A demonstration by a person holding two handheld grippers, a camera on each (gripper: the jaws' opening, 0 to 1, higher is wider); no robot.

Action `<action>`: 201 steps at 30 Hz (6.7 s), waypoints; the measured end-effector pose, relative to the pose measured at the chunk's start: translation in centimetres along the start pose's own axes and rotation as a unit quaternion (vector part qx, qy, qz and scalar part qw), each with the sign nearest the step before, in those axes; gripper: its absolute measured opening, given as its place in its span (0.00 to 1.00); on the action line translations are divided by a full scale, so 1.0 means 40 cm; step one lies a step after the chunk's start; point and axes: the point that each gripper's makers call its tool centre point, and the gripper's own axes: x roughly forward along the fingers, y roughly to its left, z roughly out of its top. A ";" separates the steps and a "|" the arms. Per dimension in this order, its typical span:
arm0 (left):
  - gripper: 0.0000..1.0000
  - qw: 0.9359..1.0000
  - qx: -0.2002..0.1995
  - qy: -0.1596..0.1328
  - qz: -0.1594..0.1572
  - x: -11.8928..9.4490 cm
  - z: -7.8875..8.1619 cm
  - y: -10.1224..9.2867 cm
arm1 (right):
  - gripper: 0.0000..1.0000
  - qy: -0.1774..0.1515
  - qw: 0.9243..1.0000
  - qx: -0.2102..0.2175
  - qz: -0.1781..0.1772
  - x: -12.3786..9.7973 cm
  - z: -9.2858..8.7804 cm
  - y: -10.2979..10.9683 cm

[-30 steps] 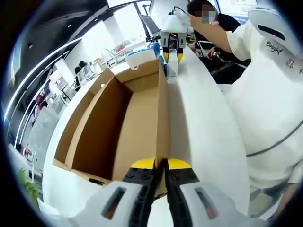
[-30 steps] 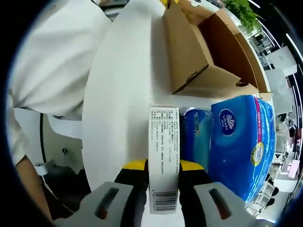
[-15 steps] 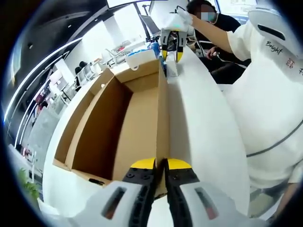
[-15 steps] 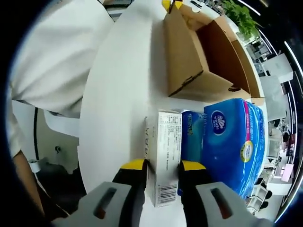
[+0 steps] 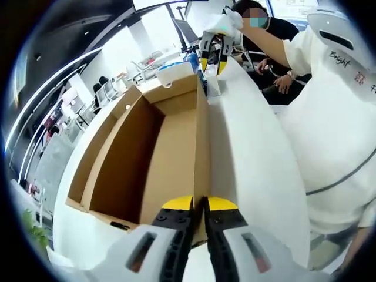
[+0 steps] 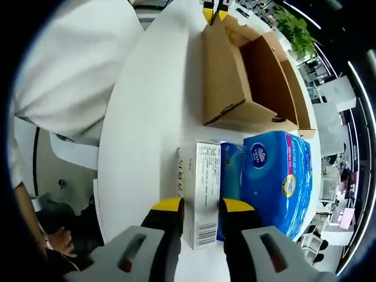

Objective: Operate the shoe box by opening the lid, removing the specified soft item, and placing it in the target area until the item is outside and the box remains undamaged.

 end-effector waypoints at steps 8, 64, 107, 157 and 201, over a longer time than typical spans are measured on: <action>0.06 1.000 -0.001 -0.006 -0.001 -0.001 0.002 -0.001 | 0.22 -0.007 1.000 0.003 -0.015 -0.006 0.000 -0.001; 0.07 1.000 -0.010 -0.009 0.001 -0.005 0.001 -0.004 | 0.20 -0.298 0.897 0.222 -0.238 -0.200 0.101 -0.127; 0.06 1.000 -0.008 -0.014 -0.002 -0.004 0.002 -0.001 | 0.34 -0.435 0.721 0.407 -0.354 -0.407 0.169 -0.323; 0.01 0.995 -0.064 0.006 -0.070 0.001 0.000 -0.010 | 0.39 -0.321 0.743 0.539 -0.234 -0.329 0.230 -0.722; 0.01 0.995 -0.066 0.001 -0.080 -0.001 0.001 -0.003 | 0.23 -0.077 0.814 0.571 -0.080 0.042 0.223 -0.791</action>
